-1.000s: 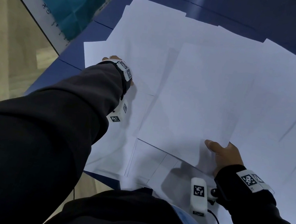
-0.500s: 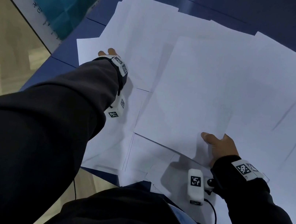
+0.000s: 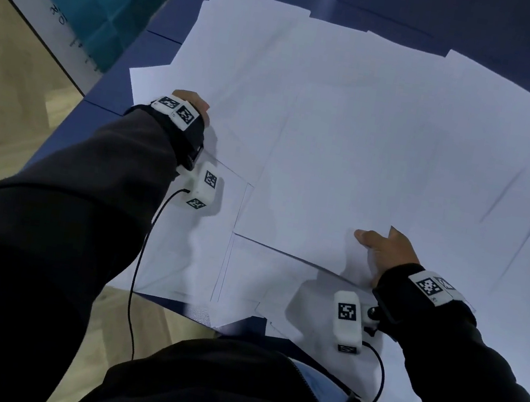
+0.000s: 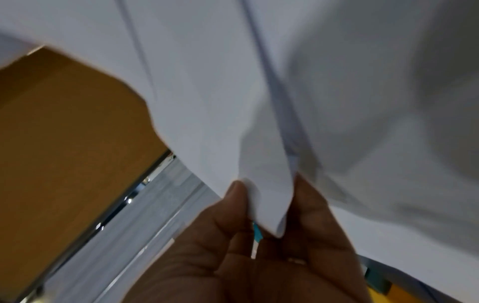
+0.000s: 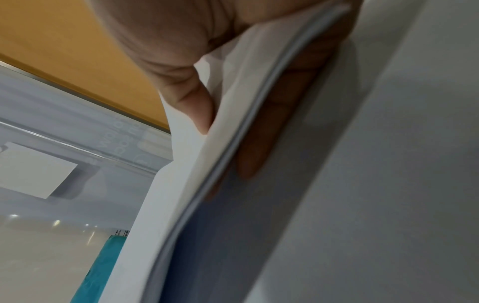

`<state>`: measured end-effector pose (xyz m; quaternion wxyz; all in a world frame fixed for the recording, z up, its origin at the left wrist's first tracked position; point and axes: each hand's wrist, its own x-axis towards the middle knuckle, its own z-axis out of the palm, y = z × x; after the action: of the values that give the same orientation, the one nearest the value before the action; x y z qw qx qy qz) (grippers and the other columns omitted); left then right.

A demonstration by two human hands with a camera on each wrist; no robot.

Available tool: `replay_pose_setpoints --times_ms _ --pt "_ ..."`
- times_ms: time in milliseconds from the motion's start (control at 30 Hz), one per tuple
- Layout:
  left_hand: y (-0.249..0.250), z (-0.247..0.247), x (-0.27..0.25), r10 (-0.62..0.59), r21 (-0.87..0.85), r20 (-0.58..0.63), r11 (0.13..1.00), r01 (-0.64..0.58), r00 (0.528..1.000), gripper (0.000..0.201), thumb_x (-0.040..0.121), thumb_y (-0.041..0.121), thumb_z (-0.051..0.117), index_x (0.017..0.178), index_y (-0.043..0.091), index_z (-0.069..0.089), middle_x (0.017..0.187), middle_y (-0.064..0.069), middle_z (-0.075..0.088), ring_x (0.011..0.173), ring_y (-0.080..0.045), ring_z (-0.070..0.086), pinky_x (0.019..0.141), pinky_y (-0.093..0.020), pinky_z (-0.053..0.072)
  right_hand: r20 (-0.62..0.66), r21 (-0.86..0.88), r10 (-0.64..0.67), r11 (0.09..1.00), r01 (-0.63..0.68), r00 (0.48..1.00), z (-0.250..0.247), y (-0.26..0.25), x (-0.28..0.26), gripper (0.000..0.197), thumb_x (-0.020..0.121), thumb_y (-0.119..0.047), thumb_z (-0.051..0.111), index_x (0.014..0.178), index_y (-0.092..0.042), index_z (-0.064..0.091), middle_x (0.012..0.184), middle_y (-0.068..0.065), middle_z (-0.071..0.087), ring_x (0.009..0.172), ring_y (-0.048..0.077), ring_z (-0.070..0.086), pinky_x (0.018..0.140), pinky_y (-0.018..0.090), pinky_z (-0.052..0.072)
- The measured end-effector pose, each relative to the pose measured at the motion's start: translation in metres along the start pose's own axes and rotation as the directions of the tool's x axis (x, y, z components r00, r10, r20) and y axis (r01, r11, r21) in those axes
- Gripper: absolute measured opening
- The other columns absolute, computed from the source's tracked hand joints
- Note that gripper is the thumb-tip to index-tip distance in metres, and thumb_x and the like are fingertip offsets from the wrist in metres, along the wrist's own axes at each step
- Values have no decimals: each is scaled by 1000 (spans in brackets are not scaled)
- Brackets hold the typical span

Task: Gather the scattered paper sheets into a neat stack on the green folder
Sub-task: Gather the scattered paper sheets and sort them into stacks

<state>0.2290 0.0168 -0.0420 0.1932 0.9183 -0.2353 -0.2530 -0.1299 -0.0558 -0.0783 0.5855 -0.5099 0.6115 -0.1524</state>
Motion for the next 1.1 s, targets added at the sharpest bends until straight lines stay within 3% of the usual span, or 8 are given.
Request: replay_pose_setpoints --times_ms 133,200,333,600,700,833,933,1100 --pt "-11 -25 -6 4 -319 -24 948 -11 1000 35 84 9 60 119 15 61 126 -9 59 109 -30 61 97 -30 49 -28 43 14 999 -13 999 -3 0 -2 22 66 -19 65 77 -10 49 81 10 53 77 23 49 76 37 40" --pt "-19 -36 -17 -29 -458 -40 889 8 999 29 83 10 59 109 23 63 113 -7 64 85 -30 65 84 -33 56 -66 24 11 1000 -10 998 -5 0 -5 17 75 -16 64 77 -9 49 77 7 50 72 21 46 71 32 36" --pt "-35 -43 -40 -63 -764 -38 645 11 997 19 82 4 57 83 22 63 93 -9 67 79 -30 64 85 -46 55 -126 31 13 999 -10 992 -16 5 -7 19 83 -8 59 68 -13 47 68 3 50 69 22 46 70 30 37" --pt "-34 -13 -95 -81 -939 143 304 161 986 34 96 3 39 128 12 49 115 -5 59 76 -20 68 54 -27 59 -70 80 97 993 -91 993 -12 7 -10 18 81 -5 60 69 -15 51 76 6 56 75 23 53 79 35 42" --pt "-15 -12 -117 47 -957 189 233 174 981 24 97 5 41 108 19 57 91 5 65 53 -7 66 52 -16 54 -23 120 111 987 -107 994 -5 5 -14 20 86 0 55 71 -14 52 73 4 55 72 23 52 75 34 42" --pt "8 -12 -137 175 -979 182 128 161 968 25 94 5 44 100 22 61 90 6 67 64 -8 67 51 -17 53 40 100 124 987 -128 991 0 1 -17 16 85 -5 59 74 -13 52 78 9 57 77 28 56 84 45 48" --pt "7 0 -146 147 -974 210 117 194 967 26 95 1 41 98 18 59 89 0 67 61 -12 68 47 -21 55 69 106 154 981 -160 986 4 -3 -21 14 85 -4 60 75 -12 54 81 11 60 80 30 58 91 57 47" --pt "-26 34 -142 -75 -919 266 280 276 961 32 93 -7 37 113 7 58 77 -2 66 64 -16 69 50 -29 58 90 131 174 974 -184 981 4 -9 -27 19 87 1 56 74 -13 53 84 11 61 74 28 57 82 47 50"
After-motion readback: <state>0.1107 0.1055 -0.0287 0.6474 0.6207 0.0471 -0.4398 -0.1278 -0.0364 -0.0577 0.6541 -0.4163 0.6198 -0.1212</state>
